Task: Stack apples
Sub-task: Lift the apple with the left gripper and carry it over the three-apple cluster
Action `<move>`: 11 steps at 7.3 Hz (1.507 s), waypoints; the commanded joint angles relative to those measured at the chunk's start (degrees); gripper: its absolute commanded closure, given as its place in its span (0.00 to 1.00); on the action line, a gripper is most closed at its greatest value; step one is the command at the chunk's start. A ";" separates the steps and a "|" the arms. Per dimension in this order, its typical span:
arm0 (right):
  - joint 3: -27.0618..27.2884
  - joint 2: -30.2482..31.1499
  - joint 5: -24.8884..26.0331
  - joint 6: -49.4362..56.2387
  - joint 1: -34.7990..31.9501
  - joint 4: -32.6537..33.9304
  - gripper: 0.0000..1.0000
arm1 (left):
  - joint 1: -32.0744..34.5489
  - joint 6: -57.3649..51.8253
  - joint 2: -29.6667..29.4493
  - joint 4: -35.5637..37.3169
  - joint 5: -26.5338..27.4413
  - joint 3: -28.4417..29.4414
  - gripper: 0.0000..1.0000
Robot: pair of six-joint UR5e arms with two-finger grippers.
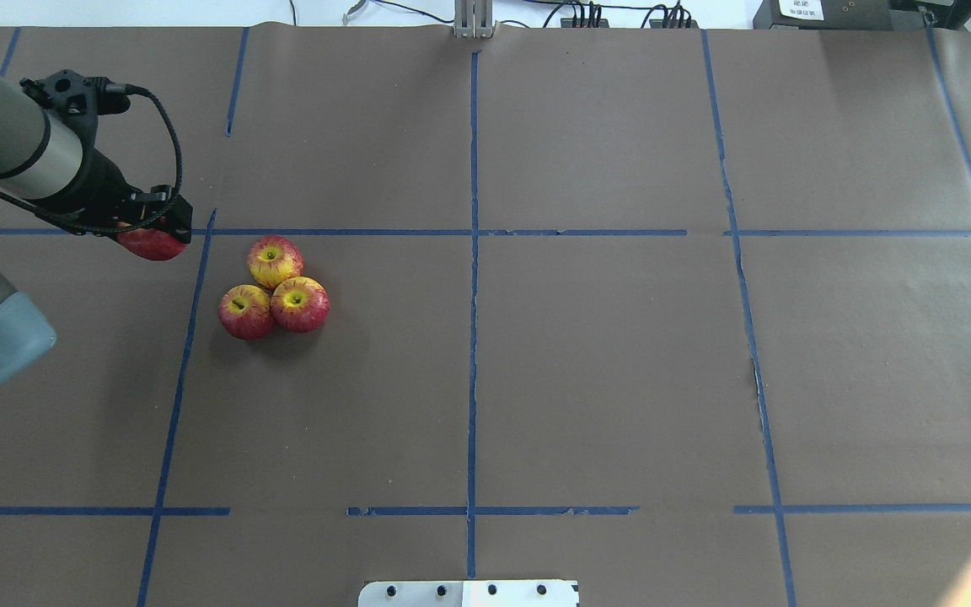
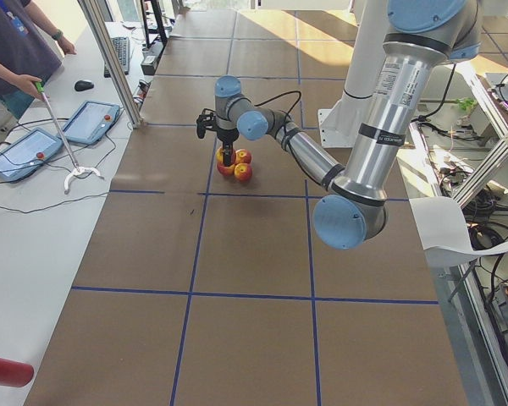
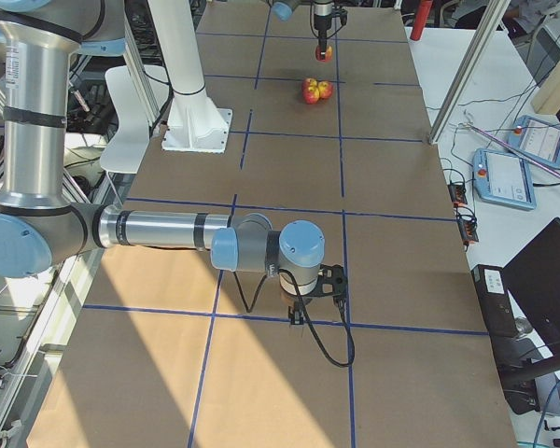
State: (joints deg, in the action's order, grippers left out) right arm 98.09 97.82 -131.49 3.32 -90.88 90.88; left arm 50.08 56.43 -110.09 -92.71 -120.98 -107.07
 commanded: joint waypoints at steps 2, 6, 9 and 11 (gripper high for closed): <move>0.00 0.00 0.00 0.02 0.00 0.00 0.00 | -5.07 5.78 -2.41 -0.10 2.42 2.13 0.89; 0.00 0.00 0.00 0.02 0.00 0.00 0.00 | -8.16 8.52 -3.29 -1.06 3.91 4.06 0.89; 0.00 0.00 0.00 0.02 0.00 0.00 0.00 | -8.42 8.43 -3.46 -1.15 3.91 4.86 0.88; 0.00 0.00 0.00 0.02 0.00 0.00 0.00 | -8.42 8.26 -3.81 -1.16 3.91 5.38 0.83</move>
State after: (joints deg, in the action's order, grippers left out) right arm 98.09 97.82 -131.48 3.34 -90.88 90.88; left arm 41.71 64.79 -113.75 -93.85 -117.07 -101.97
